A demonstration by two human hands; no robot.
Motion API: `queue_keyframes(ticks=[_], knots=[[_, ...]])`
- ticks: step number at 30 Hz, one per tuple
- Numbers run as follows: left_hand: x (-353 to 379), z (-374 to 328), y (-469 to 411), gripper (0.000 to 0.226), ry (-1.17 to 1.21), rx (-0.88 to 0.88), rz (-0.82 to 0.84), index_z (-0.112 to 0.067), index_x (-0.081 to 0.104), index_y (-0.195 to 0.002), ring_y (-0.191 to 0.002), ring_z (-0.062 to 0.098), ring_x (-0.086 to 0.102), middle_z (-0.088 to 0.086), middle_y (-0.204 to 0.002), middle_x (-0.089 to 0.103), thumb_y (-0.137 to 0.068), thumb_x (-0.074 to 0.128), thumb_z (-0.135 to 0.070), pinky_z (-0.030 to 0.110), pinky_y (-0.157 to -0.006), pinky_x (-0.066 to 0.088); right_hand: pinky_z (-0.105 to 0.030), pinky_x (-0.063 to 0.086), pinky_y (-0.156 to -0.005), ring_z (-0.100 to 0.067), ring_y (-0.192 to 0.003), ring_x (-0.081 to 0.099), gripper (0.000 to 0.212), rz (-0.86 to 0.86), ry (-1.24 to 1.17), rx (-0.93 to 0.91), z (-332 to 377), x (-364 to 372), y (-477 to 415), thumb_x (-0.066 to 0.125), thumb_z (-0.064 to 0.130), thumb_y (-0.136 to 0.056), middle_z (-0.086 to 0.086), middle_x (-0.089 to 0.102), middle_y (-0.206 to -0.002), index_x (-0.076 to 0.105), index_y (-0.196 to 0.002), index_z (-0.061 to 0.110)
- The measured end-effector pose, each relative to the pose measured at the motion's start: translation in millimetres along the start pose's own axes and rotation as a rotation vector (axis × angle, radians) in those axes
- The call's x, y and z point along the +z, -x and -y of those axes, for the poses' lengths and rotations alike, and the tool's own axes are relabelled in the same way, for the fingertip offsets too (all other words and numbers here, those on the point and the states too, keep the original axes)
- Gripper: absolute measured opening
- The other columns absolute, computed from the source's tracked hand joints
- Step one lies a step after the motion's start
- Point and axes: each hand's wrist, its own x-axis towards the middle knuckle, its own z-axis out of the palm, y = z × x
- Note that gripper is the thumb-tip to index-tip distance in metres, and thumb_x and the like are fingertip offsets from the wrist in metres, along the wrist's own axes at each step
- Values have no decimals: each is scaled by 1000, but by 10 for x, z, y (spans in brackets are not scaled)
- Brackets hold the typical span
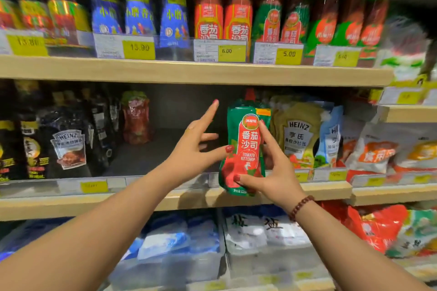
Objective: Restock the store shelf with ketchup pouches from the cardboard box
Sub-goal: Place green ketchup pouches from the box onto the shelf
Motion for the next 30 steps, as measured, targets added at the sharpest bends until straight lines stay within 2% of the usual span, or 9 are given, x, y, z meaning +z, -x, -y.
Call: queue_keyframes(ticks=[3,7,11,13,17,21,24,28,30], knots=[[-74,276,25,70,-133,-126,-78,-49,38,-132,-115,6,51,-6,-126,51,-74,75,-38,23,-89,38,-14,52,-76,10,-112,51,113,-77,13,9,-57,-143,-172,85,5,-59,30,43,-131,23,-136,59],[62,552,106,55,-395,-235,42,-36,56,-119,-105,8,55,-6,-111,56,-69,79,-41,22,-88,40,-4,46,-71,24,-104,45,105,-128,113,24,-122,-288,-408,85,7,-61,36,36,-123,23,-128,59],[255,610,73,18,-610,-266,-141,-44,63,-77,-82,2,58,-19,-83,65,-66,71,-56,24,-68,44,-12,51,-75,11,-98,54,88,-155,273,74,-199,-298,-620,86,20,-60,29,48,-111,31,-123,47],[301,644,74,21,-680,-217,-220,-42,62,-66,-74,-1,54,-22,-71,62,-64,69,-62,18,-56,36,-18,50,-78,-3,-102,57,84,-141,331,108,-274,-259,-703,86,22,-61,18,52,-109,34,-126,37],[341,710,95,26,-727,-95,-289,-39,63,-65,-68,-1,50,-22,-63,57,-63,68,-64,15,-52,28,-30,51,-85,-17,-103,58,82,-74,473,205,-450,-154,-813,84,22,-64,3,56,-109,38,-132,16],[352,775,105,27,-791,5,-311,-35,61,-62,-62,1,48,-19,-58,53,-64,67,-62,13,-50,23,-33,52,-85,-19,-95,59,75,17,589,383,-655,-89,-836,80,26,-71,-3,62,-105,41,-133,11],[352,787,117,26,-829,74,-328,-33,57,-59,-59,5,48,-16,-57,52,-65,66,-58,17,-50,24,-24,50,-70,-13,-80,57,59,97,735,493,-669,-70,-859,77,34,-73,2,60,-89,53,-121,9],[375,786,151,27,-862,98,-333,-33,56,-60,-57,6,45,-16,-56,48,-65,73,-53,22,-55,29,-31,53,-72,-18,-78,57,69,117,1078,417,-587,-64,-864,73,49,-71,0,56,-89,46,-121,11],[388,771,165,27,-863,84,-342,-33,56,-59,-56,6,42,-15,-55,45,-65,75,-51,23,-55,28,-29,52,-70,-17,-77,55,62,80,1046,444,-574,-40,-839,77,44,-69,-1,56,-90,51,-114,11]])
